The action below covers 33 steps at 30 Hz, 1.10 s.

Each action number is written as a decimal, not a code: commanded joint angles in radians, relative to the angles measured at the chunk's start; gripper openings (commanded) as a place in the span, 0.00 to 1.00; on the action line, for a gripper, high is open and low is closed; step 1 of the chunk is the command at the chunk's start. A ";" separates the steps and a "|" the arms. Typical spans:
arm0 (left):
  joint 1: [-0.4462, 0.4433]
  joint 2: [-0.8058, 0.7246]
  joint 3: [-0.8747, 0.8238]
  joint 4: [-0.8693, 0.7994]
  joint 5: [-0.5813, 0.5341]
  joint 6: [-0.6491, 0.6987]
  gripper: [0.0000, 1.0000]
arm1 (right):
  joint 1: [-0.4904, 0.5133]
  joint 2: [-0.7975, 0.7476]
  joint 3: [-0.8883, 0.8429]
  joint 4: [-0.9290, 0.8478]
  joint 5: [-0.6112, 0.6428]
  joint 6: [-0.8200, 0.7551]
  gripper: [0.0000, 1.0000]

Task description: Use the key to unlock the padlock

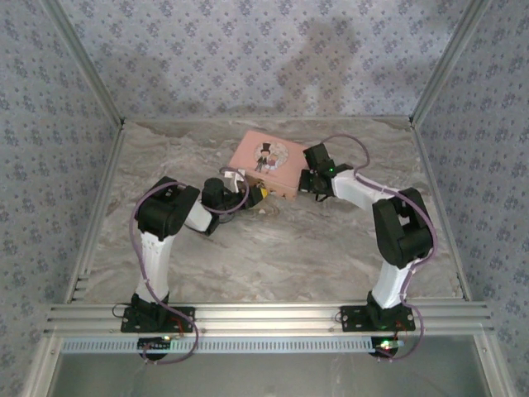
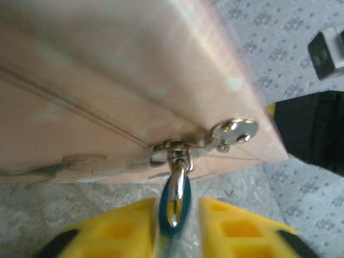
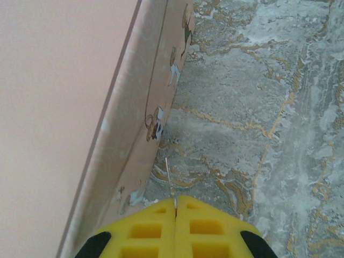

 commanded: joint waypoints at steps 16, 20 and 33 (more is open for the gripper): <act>0.031 -0.019 0.055 -0.131 0.020 0.011 0.42 | 0.004 -0.037 -0.029 0.001 -0.004 -0.011 0.00; 0.037 -0.024 0.055 -0.120 0.022 0.014 0.39 | 0.006 -0.034 -0.028 0.003 -0.004 -0.010 0.00; 0.040 0.000 0.088 -0.127 0.060 0.003 0.22 | 0.009 -0.028 -0.032 0.006 -0.002 -0.005 0.00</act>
